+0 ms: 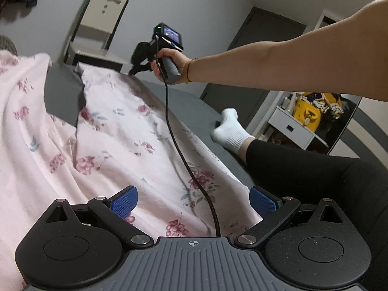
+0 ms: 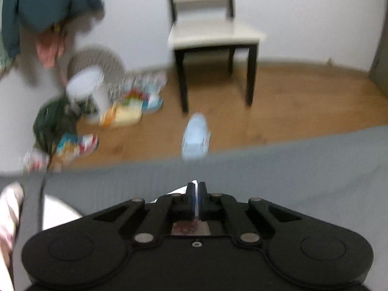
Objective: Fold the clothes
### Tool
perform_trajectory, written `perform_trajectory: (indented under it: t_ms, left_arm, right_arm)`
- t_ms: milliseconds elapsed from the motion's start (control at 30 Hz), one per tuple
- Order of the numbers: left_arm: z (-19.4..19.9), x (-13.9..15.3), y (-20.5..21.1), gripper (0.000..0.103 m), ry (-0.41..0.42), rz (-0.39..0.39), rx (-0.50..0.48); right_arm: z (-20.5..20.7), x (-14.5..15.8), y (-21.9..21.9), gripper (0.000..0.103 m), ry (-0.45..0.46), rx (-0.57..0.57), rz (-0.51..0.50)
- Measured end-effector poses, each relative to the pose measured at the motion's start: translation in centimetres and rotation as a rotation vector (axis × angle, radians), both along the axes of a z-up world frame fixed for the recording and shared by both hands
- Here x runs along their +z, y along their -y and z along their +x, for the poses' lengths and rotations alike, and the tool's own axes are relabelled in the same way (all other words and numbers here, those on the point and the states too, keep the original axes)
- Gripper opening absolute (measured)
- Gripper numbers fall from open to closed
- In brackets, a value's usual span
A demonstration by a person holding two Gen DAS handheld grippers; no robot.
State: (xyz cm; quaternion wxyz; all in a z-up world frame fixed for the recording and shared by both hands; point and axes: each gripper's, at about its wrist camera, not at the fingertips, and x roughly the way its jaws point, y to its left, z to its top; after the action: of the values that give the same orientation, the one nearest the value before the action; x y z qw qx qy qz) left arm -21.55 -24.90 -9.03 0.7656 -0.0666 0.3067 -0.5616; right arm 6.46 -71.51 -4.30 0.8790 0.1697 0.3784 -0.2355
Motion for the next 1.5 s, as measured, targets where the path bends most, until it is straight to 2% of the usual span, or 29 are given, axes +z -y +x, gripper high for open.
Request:
perform_trajectory:
  t_ms: [67, 167, 500, 667, 700, 733, 767, 833, 867, 933, 1000, 1067, 1133, 1167, 1267, 1333, 1367, 1400, 1433, 1500]
  left_arm:
    - [0.0, 0.3, -0.1, 0.099, 0.014, -0.005, 0.013]
    - [0.2, 0.1, 0.3, 0.099, 0.032, 0.011, 0.036]
    - [1.6, -0.7, -0.1, 0.099, -0.019, 0.031, 0.099]
    - [1.4, -0.5, -0.4, 0.099, -0.012, 0.025, 0.097]
    - [1.3, -0.3, -0.5, 0.099, -0.005, 0.023, 0.098]
    - [1.2, -0.1, -0.7, 0.099, 0.008, 0.019, 0.107]
    - [1.2, 0.2, -0.8, 0.099, 0.02, 0.015, 0.117]
    - [1.4, 0.8, -1.4, 0.099, 0.045, 0.007, 0.155]
    - [1.5, 1.0, -1.7, 0.099, 0.059, 0.017, 0.188]
    - [1.9, 1.1, -2.3, 0.099, 0.064, 0.039, 0.248]
    - [2.4, 0.9, -2.8, 0.099, 0.041, 0.061, 0.3]
    - [2.9, 0.5, -3.5, 0.099, -0.015, 0.062, 0.328]
    - [2.9, 0.2, -3.9, 0.099, -0.032, 0.057, 0.333]
    - [2.7, 0.1, -3.9, 0.099, -0.016, 0.062, 0.321]
    - [1.7, -0.2, -3.4, 0.099, 0.038, 0.083, 0.279]
    - [1.5, -0.7, -3.1, 0.099, 0.032, 0.092, 0.263]
    - [1.5, -1.0, -3.0, 0.099, 0.022, 0.095, 0.256]
    - [1.5, -1.3, -2.9, 0.099, 0.006, 0.1, 0.248]
    - [1.6, -1.6, -2.8, 0.099, -0.004, 0.107, 0.252]
    - [1.7, -2.2, -2.7, 0.099, -0.023, 0.121, 0.261]
  right_arm:
    - [-0.1, 0.8, 0.4, 0.003, 0.037, -0.035, -0.026]
    - [-0.1, 1.0, 1.7, 0.003, 0.026, -0.109, -0.043]
    - [-1.2, -2.1, 4.3, 0.003, -0.041, -0.319, -0.078]
    - [-1.7, -3.4, 5.3, 0.005, -0.074, -0.414, -0.099]
    - [-1.7, -2.9, 4.8, 0.005, -0.079, -0.397, -0.115]
    - [-1.6, -2.4, 4.2, 0.01, -0.085, -0.38, -0.131]
    - [-1.5, -2.0, 3.7, 0.023, -0.09, -0.363, -0.147]
    - [-1.3, -0.8, 2.4, 0.041, -0.09, -0.323, -0.176]
    - [-1.2, 0.3, 1.3, 0.043, -0.054, -0.273, -0.173]
    - [-0.6, 2.5, -1.7, 0.043, 0.003, -0.124, -0.106]
    - [0.8, 3.6, -5.4, 0.043, 0.019, 0.042, 0.014]
    - [2.3, 3.6, -10.0, 0.043, 0.011, 0.195, 0.167]
    - [3.8, 2.7, -14.1, 0.043, -0.013, 0.304, 0.288]
    - [4.6, 2.1, -16.1, 0.043, -0.033, 0.346, 0.326]
    - [6.9, -0.2, -20.6, 0.043, -0.11, 0.381, 0.289]
    - [8.2, -1.7, -22.4, 0.041, -0.142, 0.374, 0.259]
    - [8.5, -2.1, -22.6, 0.035, -0.132, 0.359, 0.283]
    - [8.8, -2.5, -22.9, 0.014, -0.123, 0.344, 0.308]
    - [9.1, -2.7, -23.1, 0.004, -0.112, 0.331, 0.325]
    - [9.7, -2.0, -23.3, 0.004, -0.074, 0.323, 0.316]
